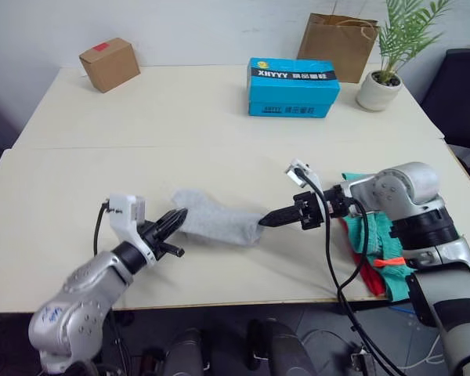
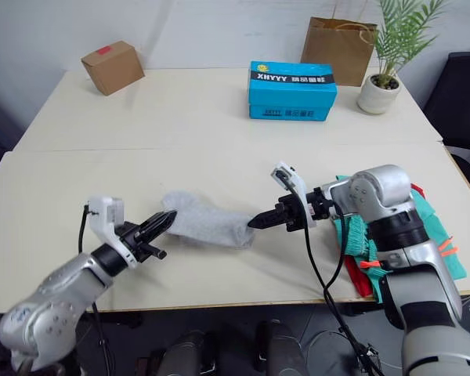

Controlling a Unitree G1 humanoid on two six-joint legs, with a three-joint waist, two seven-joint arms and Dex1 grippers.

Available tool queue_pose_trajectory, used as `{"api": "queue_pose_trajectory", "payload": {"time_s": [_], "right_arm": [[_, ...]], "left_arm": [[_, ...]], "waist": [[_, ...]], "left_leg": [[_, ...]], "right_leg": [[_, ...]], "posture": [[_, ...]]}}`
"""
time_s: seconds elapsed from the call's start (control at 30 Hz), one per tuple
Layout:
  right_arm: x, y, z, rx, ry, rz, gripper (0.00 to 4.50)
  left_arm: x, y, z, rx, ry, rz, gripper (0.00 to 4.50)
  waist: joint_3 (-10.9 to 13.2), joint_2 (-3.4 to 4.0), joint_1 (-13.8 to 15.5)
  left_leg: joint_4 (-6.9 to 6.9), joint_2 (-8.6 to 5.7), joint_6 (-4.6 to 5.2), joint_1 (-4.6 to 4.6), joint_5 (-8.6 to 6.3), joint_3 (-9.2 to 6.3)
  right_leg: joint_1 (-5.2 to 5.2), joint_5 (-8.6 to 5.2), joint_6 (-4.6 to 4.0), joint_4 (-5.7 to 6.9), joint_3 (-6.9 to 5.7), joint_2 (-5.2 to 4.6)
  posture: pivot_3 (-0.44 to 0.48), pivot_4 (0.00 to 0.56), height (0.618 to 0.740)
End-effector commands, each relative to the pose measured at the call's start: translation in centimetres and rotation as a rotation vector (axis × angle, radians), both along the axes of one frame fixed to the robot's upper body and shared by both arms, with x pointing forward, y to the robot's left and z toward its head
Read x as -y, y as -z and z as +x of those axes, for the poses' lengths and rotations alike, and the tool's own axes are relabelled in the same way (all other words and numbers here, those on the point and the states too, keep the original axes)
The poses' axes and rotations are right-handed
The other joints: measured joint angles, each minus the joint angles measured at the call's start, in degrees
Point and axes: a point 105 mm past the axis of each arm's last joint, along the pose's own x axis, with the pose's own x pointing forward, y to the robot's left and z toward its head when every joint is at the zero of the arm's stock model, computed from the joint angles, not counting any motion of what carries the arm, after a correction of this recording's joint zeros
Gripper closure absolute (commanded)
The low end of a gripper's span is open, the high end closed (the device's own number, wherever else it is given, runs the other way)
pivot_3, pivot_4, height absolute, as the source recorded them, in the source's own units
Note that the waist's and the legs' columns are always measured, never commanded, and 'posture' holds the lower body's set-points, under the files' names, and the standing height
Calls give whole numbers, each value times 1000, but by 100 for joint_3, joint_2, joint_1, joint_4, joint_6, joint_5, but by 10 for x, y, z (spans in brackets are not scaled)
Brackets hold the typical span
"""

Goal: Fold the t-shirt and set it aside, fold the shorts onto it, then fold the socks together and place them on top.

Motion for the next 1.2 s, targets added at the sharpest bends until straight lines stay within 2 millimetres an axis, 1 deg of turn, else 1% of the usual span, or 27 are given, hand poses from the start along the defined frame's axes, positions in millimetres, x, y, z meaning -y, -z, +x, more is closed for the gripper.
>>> {"api": "queue_pose_trajectory", "payload": {"time_s": [0.03, 0.1, 0.2, 0.43, 0.53, 0.7, 0.77, 0.87, 0.97, 1.1, 1.2], "right_arm": [[-1, -16, 7, 23, -9, 20, 4465], [-1, -16, 9, 17, -16, 10, 4465], [-2, -14, 12, 13, -22, -7, 4465], [-2, -5, 14, -8, -22, -40, 4465], [-2, -1, 16, -4, -11, -54, 4465], [-5, 5, 25, 64, 30, -69, 4465], [-6, 7, 31, 82, 65, -67, 4465], [-9, 8, 27, 79, 38, -56, 4465], [-7, 8, 23, 84, 22, -62, 4465], [-5, -1, 17, 81, -8, -43, 4465], [-3, -8, 14, 85, -23, -27, 4465]], "left_arm": [[7, -4, -10, 64, -36, 9, 4500], [11, -1, -13, 67, -46, -8, 4500], [12, 4, -15, 79, -69, -29, 4500], [16, 7, -11, 121, -79, -31, 4500], [20, 13, -11, 117, -60, -21, 4500], [19, 31, -14, 101, -59, -16, 4500], [18, 32, -13, 110, -73, -32, 4500], [21, 29, -11, 154, -52, -35, 4500], [23, 26, -9, 177, -36, -44, 4500], [23, 17, -5, 226, -44, -57, 4500], [19, 11, -3, 243, -73, -75, 4500]], "waist": [[0, 0, 14], [0, 0, 19], [0, 0, 25], [0, 0, 19], [0, 1, 9], [1, 3, 9], [2, 3, 12], [2, 4, 13], [2, 4, 16], [3, 6, 15], [4, 8, -3]], "left_leg": [[0, 0, 0, -1, 0, -1], [0, 1, 6, -1, -4, -1], [1, -1, 40, -5, -24, -3], [2, 0, 48, -8, -30, -3], [1, 1, 47, -8, -31, -3], [1, 4, 46, -9, -33, -3], [2, 3, 48, -11, -34, -4], [2, 3, 50, -13, -36, -4], [1, 3, 53, -15, -39, -5], [1, 2, 56, -17, -40, -4], [1, 4, 55, -16, -41, -5]], "right_leg": [[0, 0, 0, -2, -1, 0], [0, 0, -1, -2, -2, 0], [0, 3, 0, -7, -5, -3], [0, 4, 2, -13, -7, -3], [0, 4, 2, -13, -7, -3], [-1, 4, 1, -15, -10, -2], [-1, 4, 1, -17, -12, -2], [-1, 4, 1, -18, -13, -4], [-1, 4, 2, -22, -14, -4], [-1, 5, 4, -24, -16, -6], [-1, 5, 4, -25, -18, -6]], "posture": [[0, 150, 740], [0, 150, 740], [0, 150, 740], [0, 150, 740], [0, 150, 740], [0, 150, 740], [0, 150, 740], [0, 150, 740], [0, 150, 740], [0, 150, 740], [0, 150, 740]]}}
